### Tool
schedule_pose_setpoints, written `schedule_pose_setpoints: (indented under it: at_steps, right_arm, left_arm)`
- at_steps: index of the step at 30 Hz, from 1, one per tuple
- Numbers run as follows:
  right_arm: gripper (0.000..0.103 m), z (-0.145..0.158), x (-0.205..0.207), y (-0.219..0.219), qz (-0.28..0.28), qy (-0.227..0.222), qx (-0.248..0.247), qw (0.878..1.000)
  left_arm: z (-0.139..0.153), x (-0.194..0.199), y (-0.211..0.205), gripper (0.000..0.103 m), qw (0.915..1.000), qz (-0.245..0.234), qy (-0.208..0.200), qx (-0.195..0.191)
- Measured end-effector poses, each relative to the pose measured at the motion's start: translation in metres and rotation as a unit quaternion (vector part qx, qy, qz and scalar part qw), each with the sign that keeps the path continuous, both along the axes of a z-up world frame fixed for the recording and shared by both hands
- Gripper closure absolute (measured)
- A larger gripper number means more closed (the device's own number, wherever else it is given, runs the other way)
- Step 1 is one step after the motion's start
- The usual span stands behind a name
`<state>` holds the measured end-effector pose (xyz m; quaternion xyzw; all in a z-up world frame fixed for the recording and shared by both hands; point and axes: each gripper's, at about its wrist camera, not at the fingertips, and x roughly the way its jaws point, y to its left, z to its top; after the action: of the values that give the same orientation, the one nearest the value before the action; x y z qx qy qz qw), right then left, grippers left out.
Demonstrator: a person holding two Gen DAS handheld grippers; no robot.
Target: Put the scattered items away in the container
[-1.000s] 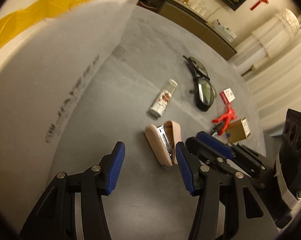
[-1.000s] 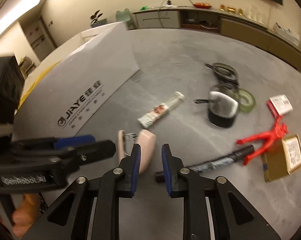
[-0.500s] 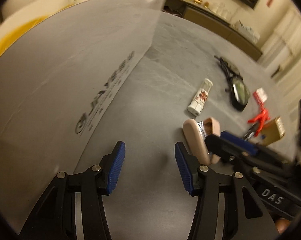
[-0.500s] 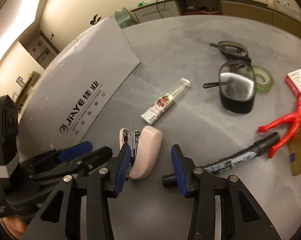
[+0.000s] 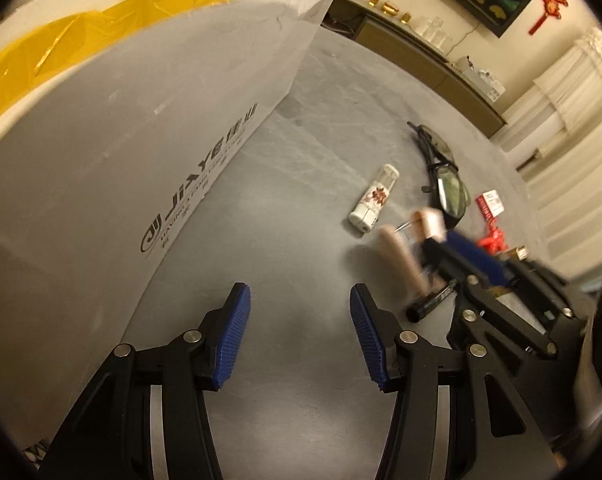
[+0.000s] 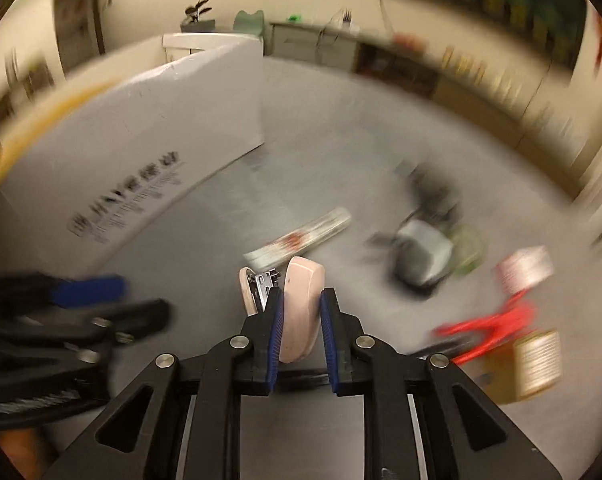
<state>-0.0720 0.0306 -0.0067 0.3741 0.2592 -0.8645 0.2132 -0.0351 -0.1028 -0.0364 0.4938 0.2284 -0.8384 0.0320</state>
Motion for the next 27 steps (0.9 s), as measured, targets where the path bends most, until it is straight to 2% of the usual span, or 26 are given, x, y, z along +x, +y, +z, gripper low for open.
schedule_pose_setpoints:
  at_steps: [1, 3, 5, 6, 10, 13, 17, 21, 24, 27]
  right_arm:
    - [0.083, -0.001, 0.007, -0.007, 0.008, 0.041, 0.043, 0.998]
    - [0.083, -0.010, 0.018, -0.018, 0.030, 0.087, 0.105, 0.990]
    - [0.083, -0.021, 0.022, -0.021, 0.041, 0.096, 0.133, 0.986]
    - [0.083, -0.023, 0.023, -0.019, 0.045, 0.085, 0.127, 0.987]
    - [0.079, -0.011, 0.017, 0.004, 0.036, 0.021, 0.029, 0.999]
    - [0.078, 0.001, 0.004, 0.035, -0.001, -0.026, -0.041, 0.999]
    - [0.077, 0.009, -0.008, 0.082, -0.055, -0.086, -0.122, 0.987]
    - [0.074, 0.009, -0.010, 0.122, -0.098, -0.125, -0.177, 0.971]
    - [0.069, 0.006, -0.013, 0.137, -0.113, -0.130, -0.196, 0.965]
    - [0.065, 0.002, -0.016, 0.144, -0.114, -0.135, -0.214, 0.961]
  left_arm:
    - [0.001, 0.000, 0.000, 0.048, 1.0000, 0.001, 0.002, 0.002]
    - [0.001, 0.000, -0.001, 0.050, 1.0000, 0.004, -0.005, 0.000]
    - [-0.001, 0.001, -0.004, 0.048, 0.9999, 0.007, -0.010, 0.003]
    - [0.000, 0.001, -0.005, 0.048, 0.9999, 0.007, -0.008, 0.010]
    - [0.003, 0.002, -0.005, 0.048, 0.9998, 0.002, 0.001, 0.019]
    - [0.002, 0.000, 0.000, 0.048, 0.9996, -0.011, 0.003, 0.025]
    - [0.004, -0.003, 0.016, 0.048, 0.9985, -0.045, 0.012, 0.029]
    - [0.009, -0.016, 0.039, 0.048, 0.9960, -0.079, 0.018, 0.037]
    - [0.019, -0.023, 0.056, 0.048, 0.9950, -0.090, 0.025, 0.036]
    - [0.019, -0.029, 0.075, 0.048, 0.9955, -0.094, 0.011, 0.008]
